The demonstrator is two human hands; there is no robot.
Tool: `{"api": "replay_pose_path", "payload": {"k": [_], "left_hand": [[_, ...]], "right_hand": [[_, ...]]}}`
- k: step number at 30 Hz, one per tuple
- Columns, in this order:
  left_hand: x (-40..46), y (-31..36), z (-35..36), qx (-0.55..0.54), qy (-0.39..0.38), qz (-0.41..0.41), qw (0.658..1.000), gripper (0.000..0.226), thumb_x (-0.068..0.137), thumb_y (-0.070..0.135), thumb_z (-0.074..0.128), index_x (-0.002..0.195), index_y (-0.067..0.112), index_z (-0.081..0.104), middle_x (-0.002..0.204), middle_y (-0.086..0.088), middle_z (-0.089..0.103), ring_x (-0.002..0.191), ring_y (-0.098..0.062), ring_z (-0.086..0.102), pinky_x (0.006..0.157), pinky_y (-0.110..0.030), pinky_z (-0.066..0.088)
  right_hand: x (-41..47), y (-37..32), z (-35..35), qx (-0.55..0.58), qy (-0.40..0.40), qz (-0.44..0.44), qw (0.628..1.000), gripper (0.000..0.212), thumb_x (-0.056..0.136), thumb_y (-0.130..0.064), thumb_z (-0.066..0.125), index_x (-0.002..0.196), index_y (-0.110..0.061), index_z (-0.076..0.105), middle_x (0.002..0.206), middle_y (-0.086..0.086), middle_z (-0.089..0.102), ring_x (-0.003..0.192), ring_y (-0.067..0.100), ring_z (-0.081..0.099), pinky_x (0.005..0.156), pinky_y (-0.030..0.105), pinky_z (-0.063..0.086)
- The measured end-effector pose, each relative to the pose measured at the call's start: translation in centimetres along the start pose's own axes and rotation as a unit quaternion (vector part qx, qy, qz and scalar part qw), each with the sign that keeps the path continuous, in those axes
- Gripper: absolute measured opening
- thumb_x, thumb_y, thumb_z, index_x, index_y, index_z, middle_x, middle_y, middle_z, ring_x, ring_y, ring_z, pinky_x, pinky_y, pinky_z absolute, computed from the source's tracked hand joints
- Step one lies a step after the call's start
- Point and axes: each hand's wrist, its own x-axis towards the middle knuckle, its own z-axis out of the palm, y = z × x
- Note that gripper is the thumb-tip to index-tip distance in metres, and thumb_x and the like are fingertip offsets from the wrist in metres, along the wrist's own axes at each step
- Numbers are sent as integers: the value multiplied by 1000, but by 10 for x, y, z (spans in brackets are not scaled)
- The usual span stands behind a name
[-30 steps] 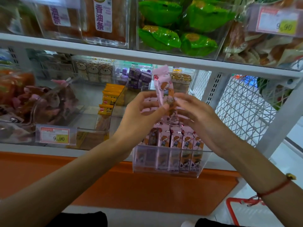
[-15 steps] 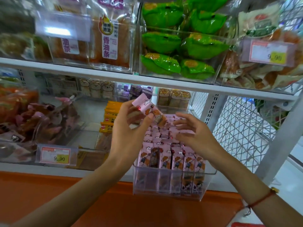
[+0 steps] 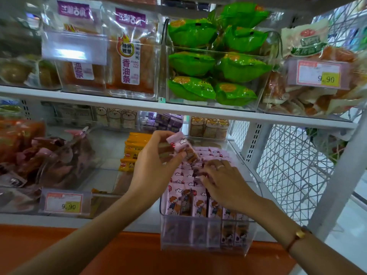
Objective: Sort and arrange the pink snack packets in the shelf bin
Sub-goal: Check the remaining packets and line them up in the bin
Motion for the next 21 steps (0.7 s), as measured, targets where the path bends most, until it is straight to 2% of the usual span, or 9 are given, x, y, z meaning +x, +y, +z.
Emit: {"api": "replay_pose_path", "payload": {"k": [4, 8, 12, 15, 17, 19, 21], "left_hand": [[21, -1, 13, 119, -80, -6, 990, 44, 82, 21, 72, 121, 22, 52, 110, 9, 66, 98, -6, 63, 84, -30, 56], [44, -3, 21, 195, -170, -20, 966, 47, 81, 20, 74, 123, 17, 52, 115, 1, 63, 98, -13, 63, 87, -34, 55], [65, -10, 31, 299, -268, -1, 916, 45, 82, 25, 73, 122, 13, 56, 115, -5, 64, 96, -17, 63, 88, -36, 53], [74, -17, 46, 384, -308, 30, 870, 42, 86, 38, 66, 122, 16, 60, 114, 0, 63, 99, -16, 60, 80, -27, 46], [76, -26, 55, 409, -323, 24, 853, 43, 84, 38, 69, 121, 18, 57, 112, 3, 62, 99, -15, 58, 79, -26, 42], [76, -32, 60, 435, -331, 26, 837, 44, 82, 36, 72, 119, 20, 55, 111, 2, 63, 97, -14, 57, 82, -27, 44], [77, -34, 60, 464, -363, 33, 807, 40, 86, 39, 67, 121, 20, 59, 117, 1, 64, 106, -15, 57, 91, -31, 46]], "right_hand": [[-19, -1, 6, 17, -33, -7, 999, 45, 101, -43, 23, 143, -31, 31, 148, -3, 31, 137, 15, 22, 112, 34, 18], [-23, 0, 8, 20, -21, -12, 1000, 46, 101, -43, 20, 144, -30, 30, 146, -4, 34, 135, 14, 25, 112, 33, 19], [-25, 2, 10, 36, 0, -17, 999, 45, 100, -43, 21, 143, -32, 32, 145, -7, 35, 134, 12, 26, 111, 32, 20], [-26, 1, 12, 50, 17, -17, 998, 45, 100, -42, 23, 143, -33, 33, 144, -7, 37, 133, 12, 28, 111, 32, 20], [-27, 2, 14, 54, 28, -18, 998, 44, 100, -42, 24, 142, -33, 34, 142, -7, 40, 131, 12, 29, 110, 31, 21], [-26, 2, 15, 55, 35, -16, 998, 43, 100, -42, 25, 140, -34, 36, 140, -7, 42, 130, 12, 31, 109, 30, 22], [-26, 3, 16, 56, 39, -15, 998, 42, 100, -42, 25, 139, -34, 37, 140, -7, 42, 129, 12, 32, 109, 30, 22]]}}
